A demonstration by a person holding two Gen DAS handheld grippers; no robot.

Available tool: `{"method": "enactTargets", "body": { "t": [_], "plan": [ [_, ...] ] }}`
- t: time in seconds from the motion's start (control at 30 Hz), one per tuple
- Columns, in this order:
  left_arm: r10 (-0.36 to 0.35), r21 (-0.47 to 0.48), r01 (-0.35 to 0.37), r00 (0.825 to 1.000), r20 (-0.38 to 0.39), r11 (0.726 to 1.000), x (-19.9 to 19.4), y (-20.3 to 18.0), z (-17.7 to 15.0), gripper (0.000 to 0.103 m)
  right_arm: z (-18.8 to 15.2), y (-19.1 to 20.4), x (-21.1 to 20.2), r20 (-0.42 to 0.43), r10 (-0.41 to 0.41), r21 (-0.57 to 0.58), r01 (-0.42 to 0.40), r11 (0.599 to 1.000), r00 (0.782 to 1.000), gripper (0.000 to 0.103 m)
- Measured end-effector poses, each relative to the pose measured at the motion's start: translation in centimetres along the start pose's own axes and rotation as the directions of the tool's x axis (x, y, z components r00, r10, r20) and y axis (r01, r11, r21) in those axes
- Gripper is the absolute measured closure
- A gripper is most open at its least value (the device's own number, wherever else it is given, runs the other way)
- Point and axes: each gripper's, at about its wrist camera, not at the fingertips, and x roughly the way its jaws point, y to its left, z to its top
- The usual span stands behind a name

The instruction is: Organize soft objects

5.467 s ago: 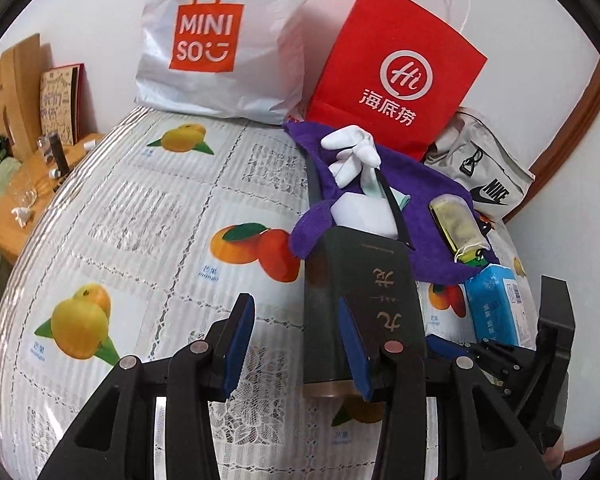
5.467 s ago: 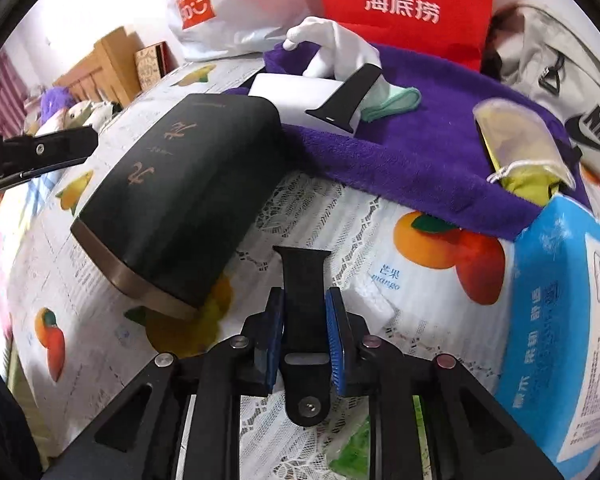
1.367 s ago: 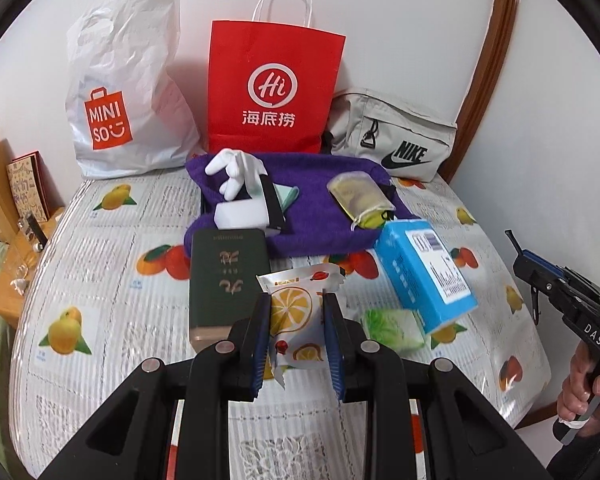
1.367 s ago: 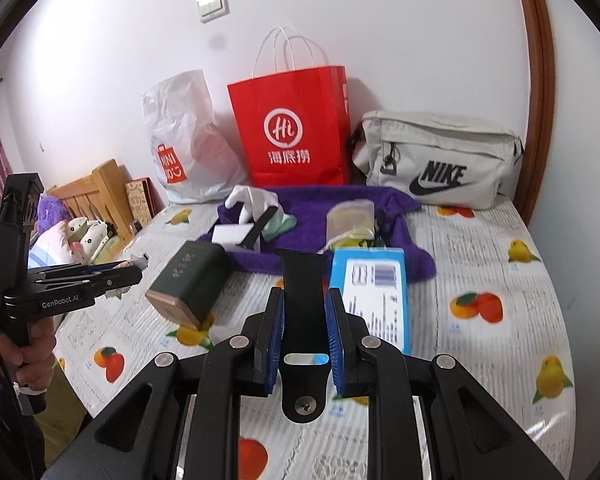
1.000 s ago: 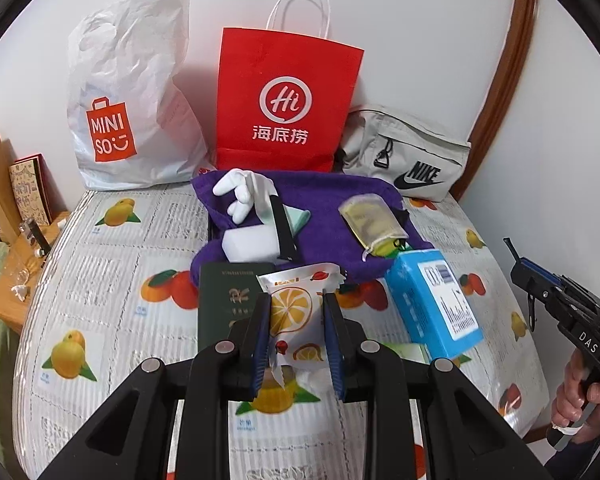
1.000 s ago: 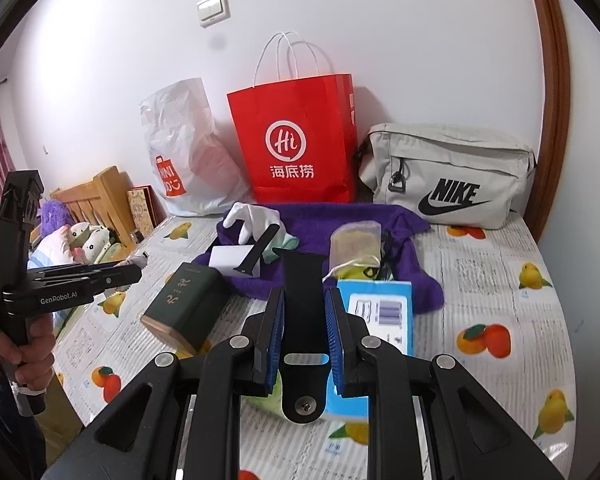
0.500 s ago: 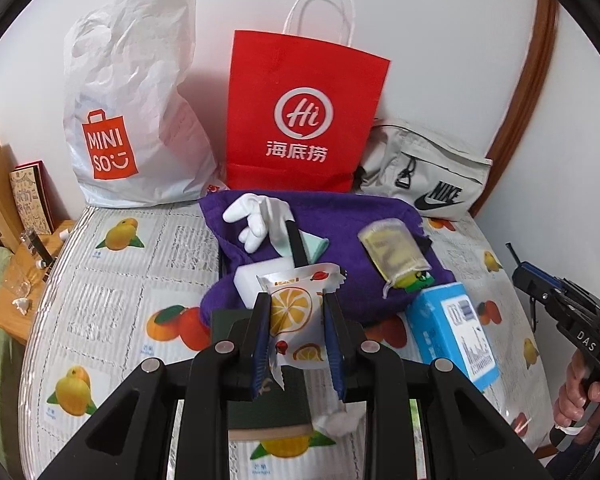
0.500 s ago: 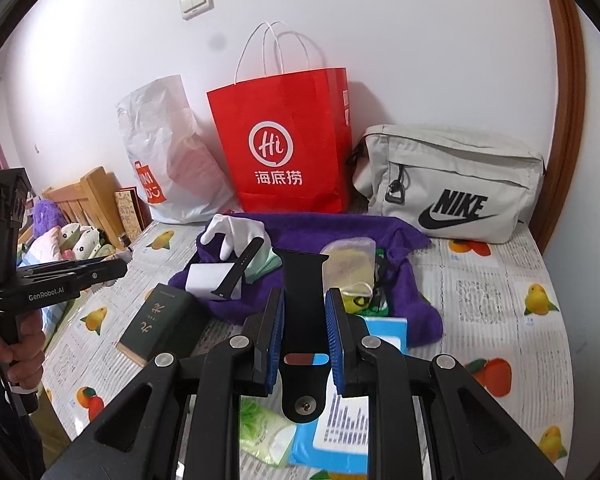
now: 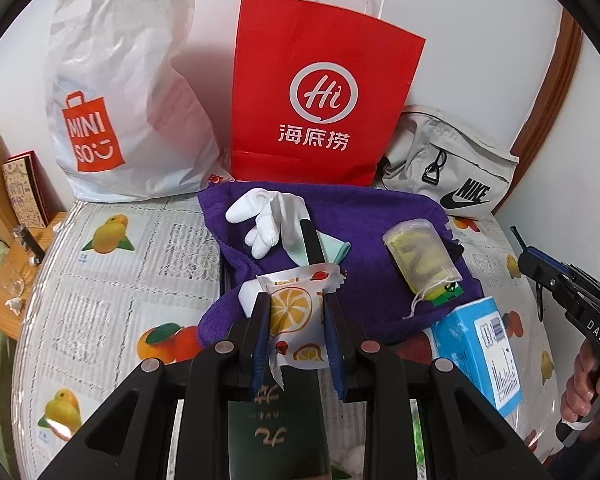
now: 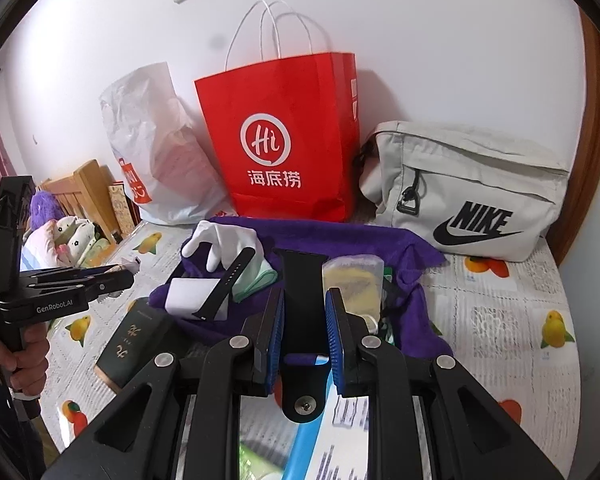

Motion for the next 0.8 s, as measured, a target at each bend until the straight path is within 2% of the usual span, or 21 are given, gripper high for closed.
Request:
{"method": "enactTargets", "body": {
  "t": [0.23,0.5,0.67,0.8],
  "plan": [
    [-0.012,-0.018,0.011,1.0,-0.015,1.0,2.5,0.1,1.5,0.078,1.1,-0.1,3.8,-0.041,0.03,-0.012,-0.03,0.999,0.999,0.082],
    [-0.011,-0.015,0.01,0.999,-0.037,1.0,5.1,0.0,3.0,0.078,1.9,-0.4,7.9,-0.105,0.017,-0.04,-0.022,0.999,0.994,0.082],
    [-0.022,-0.024,0.02,0.997,-0.071,1.0,7.4,-0.3,4.2,0.078,2.0,-0.9,10.1,-0.142,-0.001,-0.071,-0.01,0.997,0.99,0.082],
    [-0.013,-0.013,0.012,0.996,-0.092,1.0,9.1,-0.8,4.3,0.077,1.5,-1.4,11.6,-0.177,0.019,-0.047,-0.028,0.999,0.984,0.082]
  ]
}}
